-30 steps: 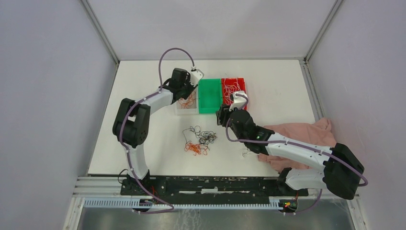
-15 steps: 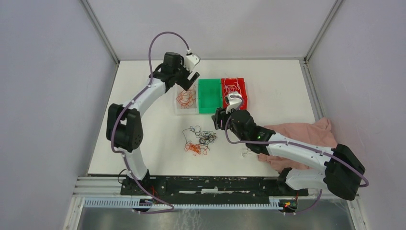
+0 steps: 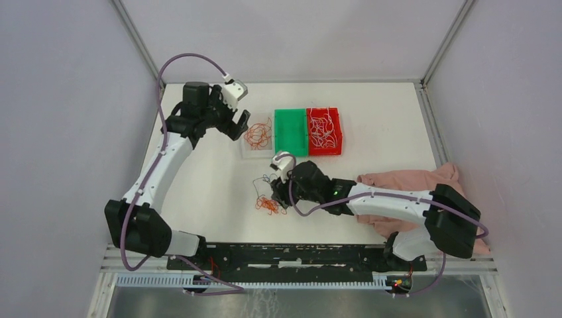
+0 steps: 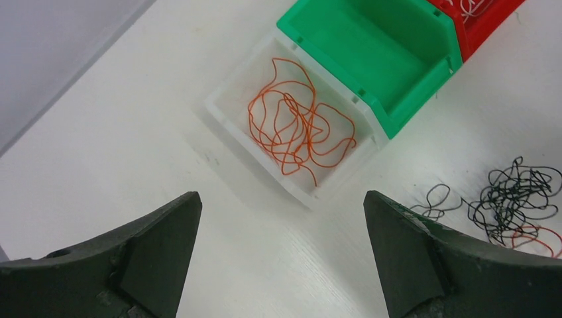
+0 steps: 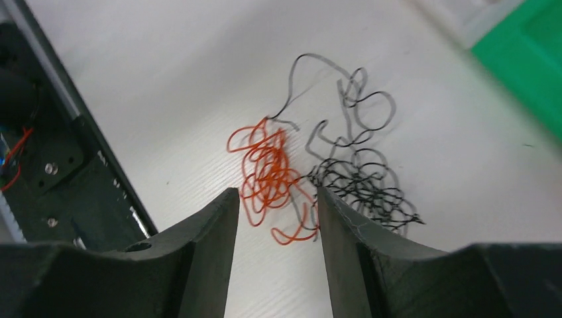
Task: Untangle the cables
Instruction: Place the cable in the bin, then untie the cable.
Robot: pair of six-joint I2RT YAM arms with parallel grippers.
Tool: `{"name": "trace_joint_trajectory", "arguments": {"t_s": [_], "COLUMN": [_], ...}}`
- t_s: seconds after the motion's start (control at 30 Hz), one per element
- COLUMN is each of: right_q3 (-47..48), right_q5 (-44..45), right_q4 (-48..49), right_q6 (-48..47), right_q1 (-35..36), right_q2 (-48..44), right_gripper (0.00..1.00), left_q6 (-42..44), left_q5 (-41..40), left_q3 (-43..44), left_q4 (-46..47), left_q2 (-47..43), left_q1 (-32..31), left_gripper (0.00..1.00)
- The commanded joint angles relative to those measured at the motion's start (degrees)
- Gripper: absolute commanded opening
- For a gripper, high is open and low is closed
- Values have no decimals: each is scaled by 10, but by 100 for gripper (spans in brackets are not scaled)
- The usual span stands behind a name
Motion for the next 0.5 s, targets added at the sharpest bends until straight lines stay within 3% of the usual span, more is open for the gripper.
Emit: {"name": "trace_joint_trajectory", "arguments": {"t_s": [0.0,0.2,0.47], "right_q3": [35,74,111], "right_q5": [-33,-35,49], "right_q4": [-5,-4,5], "right_q6": [-43,-48,-59], "right_q1": [50,63,58], "right_q2": [46,119,185], "right_gripper": [52,47,44], "left_q6": [-27,-25,-25], "left_q5": [59,74,106], "left_q3": [-31,-34,-42], "left_q4": [-25,-48,-62], "left_q2": [-41,-57,-60], "left_q1": [27,38,38], "left_gripper": [100,98,95]}}
